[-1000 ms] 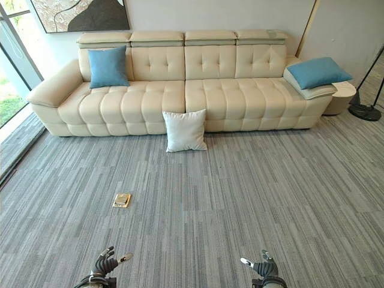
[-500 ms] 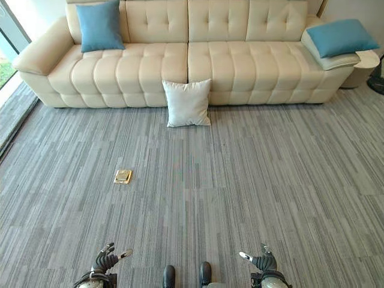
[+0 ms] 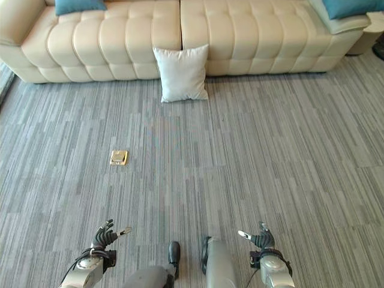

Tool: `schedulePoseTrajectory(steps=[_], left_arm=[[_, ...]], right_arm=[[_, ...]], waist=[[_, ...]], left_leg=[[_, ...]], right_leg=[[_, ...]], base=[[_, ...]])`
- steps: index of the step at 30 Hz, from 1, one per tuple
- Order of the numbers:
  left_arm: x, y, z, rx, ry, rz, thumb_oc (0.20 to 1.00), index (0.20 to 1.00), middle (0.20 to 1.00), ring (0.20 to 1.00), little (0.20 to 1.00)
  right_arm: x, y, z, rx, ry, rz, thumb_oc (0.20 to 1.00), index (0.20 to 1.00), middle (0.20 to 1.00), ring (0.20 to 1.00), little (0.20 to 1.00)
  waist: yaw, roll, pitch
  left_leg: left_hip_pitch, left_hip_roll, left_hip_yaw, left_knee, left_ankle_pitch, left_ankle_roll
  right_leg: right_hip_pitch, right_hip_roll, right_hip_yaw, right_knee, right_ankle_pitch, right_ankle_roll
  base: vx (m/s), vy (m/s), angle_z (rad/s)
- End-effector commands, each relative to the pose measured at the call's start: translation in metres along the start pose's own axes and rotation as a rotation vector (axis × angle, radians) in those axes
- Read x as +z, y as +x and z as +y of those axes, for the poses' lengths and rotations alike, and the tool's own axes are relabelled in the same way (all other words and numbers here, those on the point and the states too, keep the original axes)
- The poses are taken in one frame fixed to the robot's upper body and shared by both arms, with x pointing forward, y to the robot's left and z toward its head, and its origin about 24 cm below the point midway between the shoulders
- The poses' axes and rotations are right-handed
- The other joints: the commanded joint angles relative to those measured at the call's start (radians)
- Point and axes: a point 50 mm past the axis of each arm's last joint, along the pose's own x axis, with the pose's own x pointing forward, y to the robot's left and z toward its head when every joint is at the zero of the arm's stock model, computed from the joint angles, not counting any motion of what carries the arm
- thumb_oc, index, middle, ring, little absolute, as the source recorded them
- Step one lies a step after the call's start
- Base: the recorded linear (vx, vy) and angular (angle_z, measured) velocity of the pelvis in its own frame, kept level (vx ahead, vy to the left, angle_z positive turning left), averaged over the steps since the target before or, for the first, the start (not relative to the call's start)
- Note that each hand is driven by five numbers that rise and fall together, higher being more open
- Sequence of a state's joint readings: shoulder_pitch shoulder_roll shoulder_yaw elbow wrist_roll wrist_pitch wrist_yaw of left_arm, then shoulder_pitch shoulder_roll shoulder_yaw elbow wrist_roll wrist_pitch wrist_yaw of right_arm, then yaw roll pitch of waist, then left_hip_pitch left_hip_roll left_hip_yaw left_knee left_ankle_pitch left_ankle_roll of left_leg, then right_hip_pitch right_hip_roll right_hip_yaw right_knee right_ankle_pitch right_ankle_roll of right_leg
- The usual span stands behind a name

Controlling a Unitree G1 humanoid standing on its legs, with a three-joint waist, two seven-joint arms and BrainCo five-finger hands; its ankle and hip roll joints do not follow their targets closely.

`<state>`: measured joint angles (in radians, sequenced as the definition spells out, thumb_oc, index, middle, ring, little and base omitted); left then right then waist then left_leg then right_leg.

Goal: Pick up all the scattered cushions and arrange them neatly on the sofa.

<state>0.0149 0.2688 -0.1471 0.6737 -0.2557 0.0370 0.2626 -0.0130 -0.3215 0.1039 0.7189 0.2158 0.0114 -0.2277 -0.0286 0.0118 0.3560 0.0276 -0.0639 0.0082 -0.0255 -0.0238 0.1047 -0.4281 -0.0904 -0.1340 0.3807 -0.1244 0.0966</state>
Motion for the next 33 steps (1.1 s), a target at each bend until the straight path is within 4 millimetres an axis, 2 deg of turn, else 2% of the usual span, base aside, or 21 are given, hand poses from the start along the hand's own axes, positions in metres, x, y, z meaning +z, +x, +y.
schedulePoseTrajectory(steps=[1, 3, 5, 6, 8, 9, 10, 11, 12, 13, 14, 15, 17, 18, 19, 21, 22, 24, 27, 30, 33], left_arm=[[0.008, -0.001, 0.009, 0.031, 0.017, -0.057, 1.000, 1.000, 1.000, 1.000, 1.000], [0.006, -0.002, 0.009, 0.017, 0.056, -0.061, 1.000, 1.000, 1.000, 1.000, 1.000], [0.003, -0.004, 0.009, 0.013, 0.053, -0.053, 1.000, 1.000, 1.000, 1.000, 1.000], [0.000, -0.004, 0.006, 0.009, 0.044, -0.041, 1.000, 1.000, 1.000, 1.000, 1.000], [-0.004, -0.005, 0.006, 0.009, 0.027, -0.024, 1.000, 1.000, 1.000, 1.000, 1.000], [-0.004, -0.005, 0.004, 0.005, 0.011, -0.023, 1.000, 1.000, 1.000, 1.000, 1.000], [-0.004, -0.005, 0.004, 0.005, 0.011, -0.023, 1.000, 1.000, 1.000, 1.000, 1.000], [-0.005, -0.006, 0.002, -0.007, 0.000, -0.018, 1.000, 1.000, 1.000, 1.000, 1.000], [-0.005, -0.006, 0.002, -0.007, 0.000, -0.018, 1.000, 1.000, 1.000, 1.000, 1.000], [-0.003, -0.005, 0.000, -0.017, 0.003, -0.021, 1.000, 1.000, 1.000, 1.000, 1.000], [-0.003, -0.005, 0.000, -0.017, 0.003, -0.021, 1.000, 1.000, 1.000, 1.000, 1.000], [-0.001, -0.005, -0.001, -0.020, 0.001, -0.029, 1.000, 1.000, 1.000, 1.000, 1.000], [-0.001, -0.005, -0.001, -0.022, 0.001, -0.029, 1.000, 1.000, 1.000, 1.000, 1.000], [-0.002, -0.006, 0.000, -0.019, 0.003, -0.025, 1.000, 1.000, 1.000, 1.000, 1.000], [-0.002, -0.006, 0.000, -0.019, 0.003, -0.026, 1.000, 1.000, 1.000, 1.000, 1.000], [-0.004, -0.007, 0.000, -0.022, 0.008, -0.021, 1.000, 1.000, 1.000, 1.000, 1.000], [-0.008, -0.009, 0.000, -0.018, 0.014, -0.006, 1.000, 1.000, 1.000, 1.000, 1.000], [-0.012, -0.011, 0.002, -0.015, 0.026, 0.003, 1.000, 1.000, 1.000, 1.000, 1.000], [-0.012, -0.011, 0.002, -0.009, 0.034, 0.000, 1.000, 1.000, 1.000, 1.000, 1.000], [-0.016, -0.012, 0.006, 0.002, 0.032, 0.013, 1.000, 1.000, 1.000, 1.000, 1.000], [-0.021, -0.013, 0.008, 0.010, 0.034, 0.031, 1.000, 1.000, 1.000, 1.000, 1.000]], right_arm=[[-0.001, 0.000, -0.015, -0.044, -0.042, -0.008, 1.000, 1.000, 1.000, 1.000, 1.000], [-0.007, -0.002, -0.021, -0.050, -0.067, 0.006, 1.000, 1.000, 1.000, 1.000, 1.000], [-0.009, -0.003, -0.021, -0.048, -0.062, 0.014, 1.000, 1.000, 1.000, 1.000, 1.000], [-0.011, -0.003, -0.025, -0.056, -0.070, 0.020, 1.000, 1.000, 1.000, 1.000, 1.000], [-0.011, -0.003, -0.027, -0.060, -0.059, 0.021, 1.000, 1.000, 1.000, 1.000, 1.000], [-0.014, -0.005, -0.030, -0.068, -0.036, 0.024, 1.000, 1.000, 1.000, 1.000, 1.000], [-0.014, -0.005, -0.030, -0.068, -0.036, 0.024, 1.000, 1.000, 1.000, 1.000, 1.000], [-0.019, -0.006, -0.031, -0.070, -0.030, 0.042, 1.000, 1.000, 1.000, 1.000, 1.000], [-0.019, -0.006, -0.031, -0.069, -0.030, 0.042, 1.000, 1.000, 1.000, 1.000, 1.000], [-0.018, -0.006, -0.032, -0.067, -0.034, 0.039, 1.000, 1.000, 1.000, 1.000, 1.000], [-0.018, -0.006, -0.032, -0.067, -0.034, 0.039, 1.000, 1.000, 1.000, 1.000, 1.000], [-0.020, -0.006, -0.032, -0.069, -0.035, 0.046, 1.000, 1.000, 1.000, 1.000, 1.000], [-0.021, -0.007, -0.032, -0.071, -0.028, 0.053, 1.000, 1.000, 1.000, 1.000, 1.000], [-0.023, -0.008, -0.032, -0.074, -0.015, 0.060, 1.000, 1.000, 1.000, 1.000, 1.000], [-0.023, -0.008, -0.032, -0.074, -0.014, 0.060, 1.000, 1.000, 1.000, 1.000, 1.000], [-0.023, -0.007, -0.032, -0.077, -0.019, 0.059, 1.000, 1.000, 1.000, 1.000, 1.000], [-0.024, -0.008, -0.031, -0.075, -0.026, 0.063, 1.000, 1.000, 1.000, 1.000, 1.000], [-0.024, -0.009, -0.030, -0.066, -0.041, 0.058, 1.000, 1.000, 1.000, 1.000, 1.000], [-0.024, -0.009, -0.030, -0.071, -0.048, 0.055, 1.000, 1.000, 1.000, 1.000, 1.000], [-0.026, -0.009, -0.026, -0.054, -0.059, 0.072, 1.000, 1.000, 1.000, 1.000, 1.000], [-0.028, -0.011, -0.022, -0.037, -0.077, 0.076, 1.000, 1.000, 1.000, 1.000, 1.000]], waist=[[-0.002, -0.005, -0.058], [-0.010, -0.004, -0.084], [-0.005, -0.006, -0.098], [-0.009, 0.004, -0.122], [-0.016, 0.011, -0.136], [-0.026, 0.016, -0.152], [-0.026, 0.014, -0.153], [-0.026, 0.016, -0.148], [-0.026, 0.015, -0.149], [-0.019, 0.007, -0.129], [-0.020, 0.008, -0.129], [-0.016, 0.000, -0.114], [-0.013, -0.005, -0.108], [-0.006, -0.021, -0.097], [-0.007, -0.022, -0.099], [-0.002, -0.032, -0.100], [-0.001, -0.034, -0.105], [-0.003, -0.025, -0.117], [-0.006, -0.018, -0.118], [0.000, -0.009, -0.138], [0.004, -0.015, -0.168]], left_leg=[[0.135, 0.000, 0.013, -0.062, -0.089, -0.060], [0.182, 0.010, 0.001, -0.062, -0.108, -0.085], [0.190, 0.013, 0.007, -0.062, -0.108, -0.085], [0.192, 0.028, 0.001, -0.037, -0.077, -0.098], [0.189, 0.037, -0.008, -0.013, -0.056, -0.110], [0.169, 0.056, -0.009, 0.089, -0.019, -0.140], [0.165, 0.055, -0.009, 0.091, -0.019, -0.140], [0.134, 0.058, -0.002, 0.220, 0.024, -0.167], [0.130, 0.057, -0.002, 0.223, 0.024, -0.166], [0.048, 0.047, 0.002, 0.399, 0.077, -0.183], [0.044, 0.048, 0.000, 0.407, 0.073, -0.183], [-0.009, 0.056, 0.017, 0.493, 0.086, -0.179], [-0.043, 0.060, 0.025, 0.505, 0.075, -0.168], [-0.112, 0.050, 0.033, 0.468, 0.011, -0.140], [-0.114, 0.049, 0.033, 0.468, 0.012, -0.140], [-0.150, 0.034, 0.024, 0.367, -0.036, -0.119], [-0.157, 0.034, 0.009, 0.205, -0.012, -0.124], [-0.175, 0.049, -0.022, 0.052, 0.088, -0.141], [-0.195, 0.052, -0.023, -0.062, 0.147, -0.165], [-0.192, 0.051, -0.014, -0.062, 0.151, -0.179], [-0.155, 0.035, -0.019, -0.062, 0.143, -0.153]], right_leg=[[0.113, 0.077, 0.000, -0.287, 0.157, 0.021], [0.156, 0.080, -0.012, -0.358, 0.156, 0.020], [0.171, 0.079, -0.024, -0.351, 0.164, 0.008], [0.203, 0.093, -0.025, -0.341, 0.156, -0.011], [0.220, 0.100, -0.032, -0.342, 0.144, -0.022], [0.251, 0.115, -0.032, -0.334, 0.107, -0.050], [0.249, 0.113, -0.032, -0.335, 0.109, -0.049], [0.305, 0.128, -0.031, -0.348, 0.078, -0.072], [0.304, 0.126, -0.031, -0.351, 0.080, -0.071], [0.353, 0.124, -0.028, -0.359, 0.058, -0.095], [0.352, 0.125, -0.029, -0.359, 0.058, -0.095], [0.384, 0.124, -0.024, -0.362, 0.038, -0.113], [0.397, 0.121, -0.022, -0.364, 0.031, -0.118], [0.429, 0.102, -0.019, -0.372, 0.024, -0.115], [0.428, 0.101, -0.019, -0.373, 0.025, -0.115], [0.449, 0.090, -0.014, -0.383, 0.019, -0.108], [0.468, 0.085, -0.014, -0.388, 0.004, -0.104], [0.490, 0.090, -0.021, -0.394, -0.008, -0.108], [0.520, 0.090, -0.020, -0.405, -0.014, -0.105], [0.567, 0.095, 0.005, -0.428, -0.017, -0.091], [0.608, 0.069, 0.023, -0.424, -0.037, -0.071]], base=[[0.23, -0.113, 0.14], [0.44, -0.183, 0.24], [0.40, -0.165, 0.35], [0.40, -0.179, 0.37], [0.42, -0.246, 0.24], [0.43, -0.271, 0.30], [0.49, -0.306, 0.56], [0.21, -0.129, 0.40], [0.39, -0.266, 0.23], [0.16, -0.136, -0.10], [0.30, -0.252, -0.01], [0.13, -0.115, -0.09], [0.20, -0.147, -0.02], [0.20, -0.127, 0.18], [0.21, -0.092, 0.26], [0.23, -0.016, 0.13], [0.32, 0.020, -0.01], [0.27, 0.040, 0.00], [0.22, 0.075, 0.01], [0.41, 0.186, 0.14], [0.44, 0.238, -0.42]])
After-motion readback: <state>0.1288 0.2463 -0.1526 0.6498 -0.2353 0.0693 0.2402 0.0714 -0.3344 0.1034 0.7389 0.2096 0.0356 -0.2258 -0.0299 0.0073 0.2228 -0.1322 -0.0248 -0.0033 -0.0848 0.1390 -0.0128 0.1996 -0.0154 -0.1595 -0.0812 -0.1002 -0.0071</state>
